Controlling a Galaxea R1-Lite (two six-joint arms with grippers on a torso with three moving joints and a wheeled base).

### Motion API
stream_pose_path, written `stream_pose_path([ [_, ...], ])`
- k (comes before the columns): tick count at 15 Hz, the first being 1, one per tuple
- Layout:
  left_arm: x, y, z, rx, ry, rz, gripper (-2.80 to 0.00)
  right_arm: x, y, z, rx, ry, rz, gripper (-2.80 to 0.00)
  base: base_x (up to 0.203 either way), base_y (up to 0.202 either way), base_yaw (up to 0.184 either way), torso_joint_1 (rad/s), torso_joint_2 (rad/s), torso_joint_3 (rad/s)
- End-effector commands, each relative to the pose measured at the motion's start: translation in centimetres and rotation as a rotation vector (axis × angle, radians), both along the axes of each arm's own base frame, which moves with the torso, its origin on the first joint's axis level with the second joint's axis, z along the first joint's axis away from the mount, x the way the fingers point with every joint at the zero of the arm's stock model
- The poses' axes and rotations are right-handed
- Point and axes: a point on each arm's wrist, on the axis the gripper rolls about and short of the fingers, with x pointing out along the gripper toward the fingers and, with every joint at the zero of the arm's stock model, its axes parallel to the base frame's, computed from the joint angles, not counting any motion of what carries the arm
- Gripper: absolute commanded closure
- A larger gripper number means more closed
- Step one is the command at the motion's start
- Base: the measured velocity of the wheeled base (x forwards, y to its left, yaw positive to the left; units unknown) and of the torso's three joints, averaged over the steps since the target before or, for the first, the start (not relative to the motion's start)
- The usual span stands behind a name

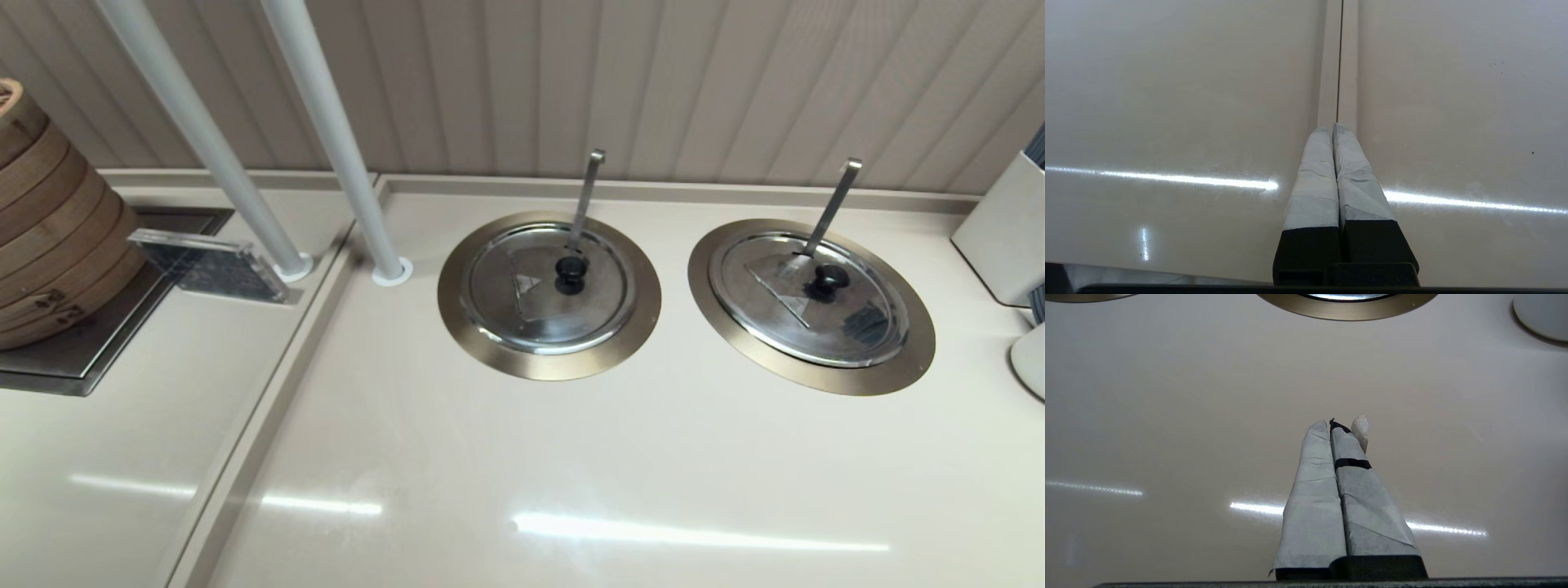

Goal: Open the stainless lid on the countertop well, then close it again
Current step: Open the lid

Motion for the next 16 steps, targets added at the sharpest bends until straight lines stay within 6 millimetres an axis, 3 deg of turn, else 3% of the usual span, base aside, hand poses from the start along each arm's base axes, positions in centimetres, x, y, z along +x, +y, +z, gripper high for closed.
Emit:
stream_pose_path([
  [1,0.0,0.0,0.0,0.000,0.000,0.000,0.00,0.0,0.0,0.0,0.001,0.002,0.000,0.00,0.000,0.000,0.000,0.000,0.00,0.000],
  [5,0.0,0.0,0.0,0.000,0.000,0.000,0.00,0.0,-0.1,0.0,0.010,0.000,-0.031,0.00,0.000,0.000,0.000,0.000,0.00,0.000],
  [11,0.0,0.0,0.0,0.000,0.000,0.000,0.00,0.4,-0.1,6.2,0.035,0.000,-0.035,0.00,0.000,0.000,0.000,0.000,0.00,0.000],
  [13,0.0,0.0,0.0,0.000,0.000,0.000,0.00,1.5,-0.1,7.3,0.062,0.058,-0.038,0.00,0.000,0.000,0.000,0.000,0.00,0.000],
  [16,0.0,0.0,0.0,0.000,0.000,0.000,0.00,4.9,-0.1,8.8,0.108,0.231,-0.076,0.00,0.000,0.000,0.000,0.000,0.00,0.000],
])
